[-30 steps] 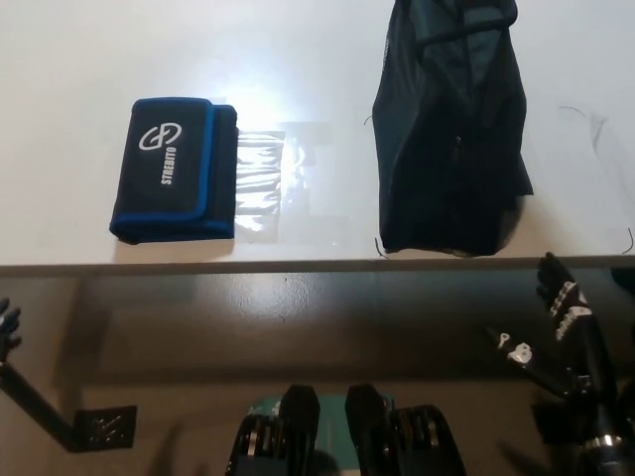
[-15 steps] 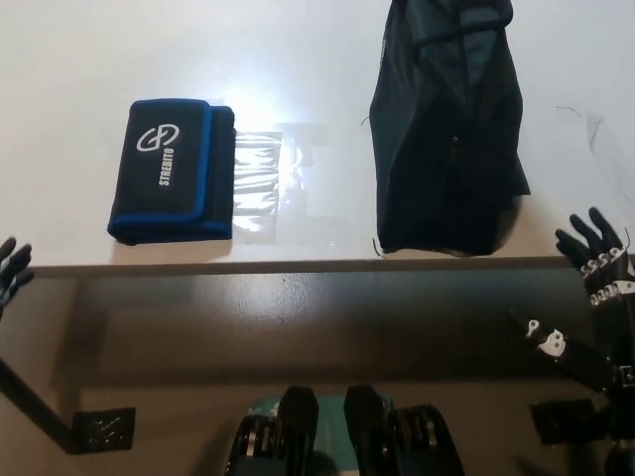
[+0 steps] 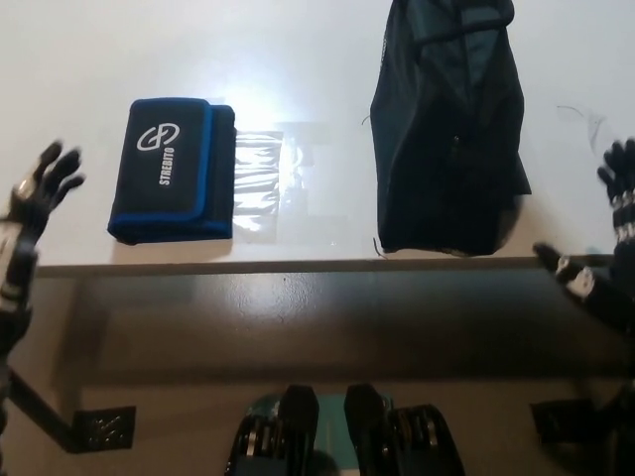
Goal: Use both hands to pick up the lunch bag on the right hand side and smoothly move it near the note book on the left hand side
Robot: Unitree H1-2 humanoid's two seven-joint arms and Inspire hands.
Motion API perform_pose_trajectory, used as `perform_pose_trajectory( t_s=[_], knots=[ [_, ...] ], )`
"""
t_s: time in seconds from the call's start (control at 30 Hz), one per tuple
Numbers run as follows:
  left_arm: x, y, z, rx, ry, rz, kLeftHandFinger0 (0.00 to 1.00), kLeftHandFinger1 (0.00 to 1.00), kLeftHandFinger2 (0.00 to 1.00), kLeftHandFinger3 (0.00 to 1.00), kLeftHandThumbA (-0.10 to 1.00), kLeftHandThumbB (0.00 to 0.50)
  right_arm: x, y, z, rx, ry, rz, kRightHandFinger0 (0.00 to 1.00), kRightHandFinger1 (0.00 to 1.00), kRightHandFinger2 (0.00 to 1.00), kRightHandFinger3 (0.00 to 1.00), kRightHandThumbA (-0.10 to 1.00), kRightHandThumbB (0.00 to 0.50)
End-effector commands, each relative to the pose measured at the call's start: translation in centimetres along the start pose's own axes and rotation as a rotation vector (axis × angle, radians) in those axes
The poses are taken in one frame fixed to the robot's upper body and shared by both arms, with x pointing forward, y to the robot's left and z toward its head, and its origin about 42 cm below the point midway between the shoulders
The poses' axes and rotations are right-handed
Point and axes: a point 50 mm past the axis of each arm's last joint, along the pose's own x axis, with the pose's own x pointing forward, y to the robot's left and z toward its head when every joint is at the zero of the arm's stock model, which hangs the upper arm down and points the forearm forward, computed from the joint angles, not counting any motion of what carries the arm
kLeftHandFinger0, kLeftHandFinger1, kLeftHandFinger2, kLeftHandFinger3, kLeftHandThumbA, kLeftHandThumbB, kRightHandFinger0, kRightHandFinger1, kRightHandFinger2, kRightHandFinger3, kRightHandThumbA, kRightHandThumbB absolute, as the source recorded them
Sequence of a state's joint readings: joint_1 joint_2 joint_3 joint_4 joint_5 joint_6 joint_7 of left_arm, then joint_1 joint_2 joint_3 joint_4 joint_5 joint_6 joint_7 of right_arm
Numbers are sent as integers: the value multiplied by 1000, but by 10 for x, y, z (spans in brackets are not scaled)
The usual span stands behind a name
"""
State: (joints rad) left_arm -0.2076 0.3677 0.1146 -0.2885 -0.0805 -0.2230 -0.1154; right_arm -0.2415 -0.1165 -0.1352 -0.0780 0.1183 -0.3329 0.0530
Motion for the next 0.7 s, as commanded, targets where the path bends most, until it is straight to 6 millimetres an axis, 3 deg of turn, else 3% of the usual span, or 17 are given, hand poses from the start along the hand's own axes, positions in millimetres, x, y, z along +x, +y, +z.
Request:
perform_pose_trajectory(
  t_s=[0.0, 0.1, 0.17, 0.33, 0.47, 0.57, 0.6, 0.67],
  knots=[
    [39, -7, 2, -6, -17, -32, 1000, 1000, 1000, 1000, 1000, 392, 38, -13, 3, 59, -37, -36, 1000, 1000, 1000, 1000, 1000, 207],
    [58, -16, -1, -28, -3, -36, 1000, 1000, 1000, 1000, 1000, 384, 55, -19, 0, 88, -23, -39, 1000, 1000, 1000, 1000, 1000, 226],
    [72, -23, -3, -42, -5, -37, 1000, 1000, 1000, 1000, 1000, 355, 65, -22, -3, 96, -22, -36, 1000, 1000, 1000, 1000, 1000, 212],
    [104, -40, -12, -24, 4, -60, 1000, 1000, 1000, 1000, 1000, 355, 92, -22, -11, 101, -24, -12, 1000, 1000, 1000, 1000, 1000, 163],
    [127, -58, -18, -39, 1, -79, 1000, 1000, 1000, 1000, 1000, 330, 112, -18, -17, 114, -12, -17, 1000, 1000, 1000, 1000, 1000, 187],
    [143, -73, -19, -56, -10, -80, 1000, 1000, 1000, 1000, 1000, 312, 128, -15, -21, 115, -5, -26, 1000, 1000, 1000, 1000, 1000, 188],
    [148, -78, -19, -59, -11, -84, 1000, 1000, 1000, 1000, 1000, 299, 132, -15, -22, 109, -6, -29, 1000, 1000, 1000, 1000, 1000, 167],
    [163, -87, -20, -63, -7, -93, 1000, 1000, 1000, 1000, 1000, 302, 144, -12, -24, 111, -2, -43, 1000, 1000, 1000, 1000, 1000, 180]
  ],
)
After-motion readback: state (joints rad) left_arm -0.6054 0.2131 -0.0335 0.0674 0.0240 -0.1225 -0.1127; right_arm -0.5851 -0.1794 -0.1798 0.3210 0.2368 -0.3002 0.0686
